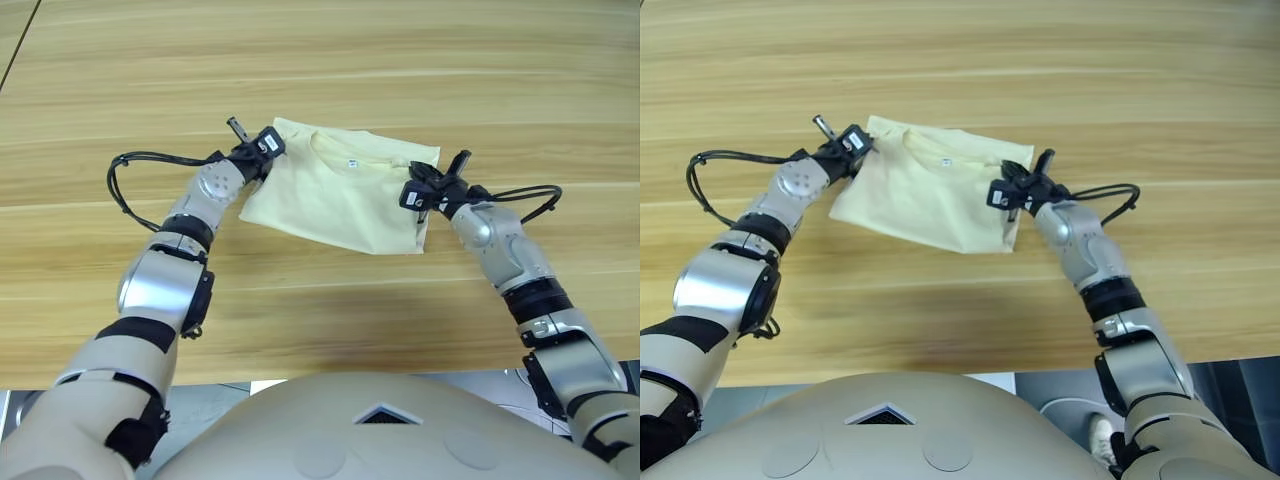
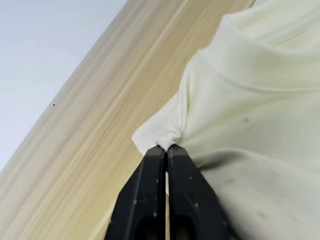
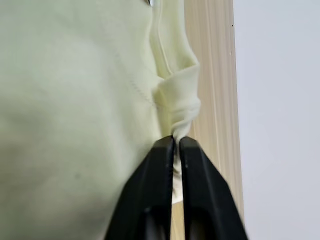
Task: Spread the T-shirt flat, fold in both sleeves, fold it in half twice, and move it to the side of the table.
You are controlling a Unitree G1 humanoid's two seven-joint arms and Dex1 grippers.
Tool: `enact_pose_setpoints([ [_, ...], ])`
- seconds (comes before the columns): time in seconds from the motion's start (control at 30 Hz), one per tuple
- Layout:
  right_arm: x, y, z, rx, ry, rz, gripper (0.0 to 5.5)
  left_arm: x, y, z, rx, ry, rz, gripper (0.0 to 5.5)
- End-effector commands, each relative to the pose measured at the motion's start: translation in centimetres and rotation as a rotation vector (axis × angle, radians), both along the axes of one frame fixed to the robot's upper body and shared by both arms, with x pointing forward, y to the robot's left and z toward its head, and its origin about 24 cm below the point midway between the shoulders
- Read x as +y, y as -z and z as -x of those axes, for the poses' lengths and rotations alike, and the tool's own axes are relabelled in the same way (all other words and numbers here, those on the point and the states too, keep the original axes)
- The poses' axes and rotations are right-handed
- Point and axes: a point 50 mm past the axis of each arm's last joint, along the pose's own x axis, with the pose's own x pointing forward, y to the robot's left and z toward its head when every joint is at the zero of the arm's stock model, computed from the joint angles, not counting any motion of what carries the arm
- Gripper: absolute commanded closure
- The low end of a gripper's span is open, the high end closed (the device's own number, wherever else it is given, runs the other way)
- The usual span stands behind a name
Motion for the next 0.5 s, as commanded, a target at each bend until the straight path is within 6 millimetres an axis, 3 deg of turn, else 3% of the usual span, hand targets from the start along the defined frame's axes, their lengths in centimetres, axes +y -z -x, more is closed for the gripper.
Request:
enact_pose_setpoints([
  [0.03,0.3,-1.0,-1.2,-0.061,0.055,-0.063,4.51,-0.9,1.1,0.5,0.079,0.04,-0.04,5.5],
  [0.17,-0.4,-2.6,-3.2,-0.162,0.194,-0.173,3.76,-0.5,0.4,-0.2,0.08,-0.001,-0.006,4.74],
  [0.27,-2.0,-3.3,-4.7,-0.283,0.309,-0.143,3.35,0.5,-1.2,-1.4,-0.001,-0.135,0.029,4.37],
  [0.4,-2.4,-4.2,-4.8,-0.338,0.297,-0.207,2.7,2.6,-4.6,-3.2,-0.109,-0.368,0.321,4.01],
  [0.5,-1.8,-6.0,-3.7,-0.313,0.151,-0.329,2.16,4.2,-6.8,-3.8,-0.161,-0.46,0.545,4.01],
])
